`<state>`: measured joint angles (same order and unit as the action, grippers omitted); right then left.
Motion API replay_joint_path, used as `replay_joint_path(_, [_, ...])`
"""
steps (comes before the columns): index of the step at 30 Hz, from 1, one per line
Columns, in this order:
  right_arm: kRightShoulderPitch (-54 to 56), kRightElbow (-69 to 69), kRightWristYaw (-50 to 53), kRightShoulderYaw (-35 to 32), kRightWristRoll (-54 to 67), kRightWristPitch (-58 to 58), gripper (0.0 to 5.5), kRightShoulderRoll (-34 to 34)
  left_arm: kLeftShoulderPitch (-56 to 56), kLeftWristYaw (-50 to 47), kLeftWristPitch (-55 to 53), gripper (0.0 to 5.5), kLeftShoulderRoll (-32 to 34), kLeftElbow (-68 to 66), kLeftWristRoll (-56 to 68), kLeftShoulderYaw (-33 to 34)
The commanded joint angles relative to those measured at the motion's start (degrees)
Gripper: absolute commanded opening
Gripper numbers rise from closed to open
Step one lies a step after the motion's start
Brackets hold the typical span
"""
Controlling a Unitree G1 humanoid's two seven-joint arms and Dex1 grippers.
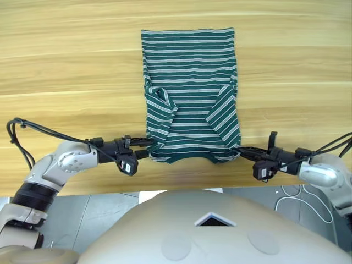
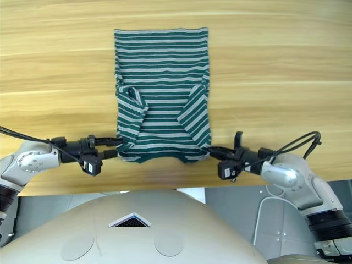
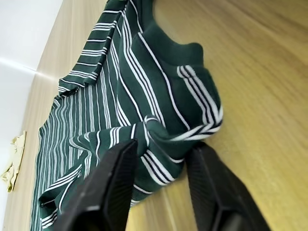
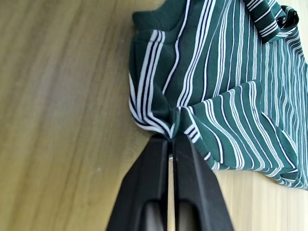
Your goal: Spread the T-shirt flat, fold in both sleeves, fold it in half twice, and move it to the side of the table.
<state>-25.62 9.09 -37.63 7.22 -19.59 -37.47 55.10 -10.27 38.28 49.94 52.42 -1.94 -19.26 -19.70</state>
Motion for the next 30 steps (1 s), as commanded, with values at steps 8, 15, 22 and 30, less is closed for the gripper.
replay_joint_path(8, [1.28, 0.57, -0.42, 0.40, 0.42, 1.04, 0.00, -0.12, 0.81, 0.51, 0.51, 0.04, 0.33, -1.03, -0.55, -0.53])
replay_joint_path(15, [0.11, 1.74, -0.39, -0.11, 1.84, 0.55, 0.00, 0.23, 0.68, 1.00, 1.74, 0.04, 0.75, -1.29, 1.72, -0.72])
replay_joint_path(22, [-2.92, 4.78, -1.18, -0.82, 7.82, -3.92, 0.00, 1.83, -1.60, 0.16, 1.76, 0.04, 0.80, 2.22, 4.54, 0.48])
replay_joint_path(30, [-12.99, 7.21, -0.63, -9.87, 16.83, -14.19, 0.00, 4.86, -10.56, 2.25, 6.67, 0.04, 9.59, 10.98, 18.48, 1.50])
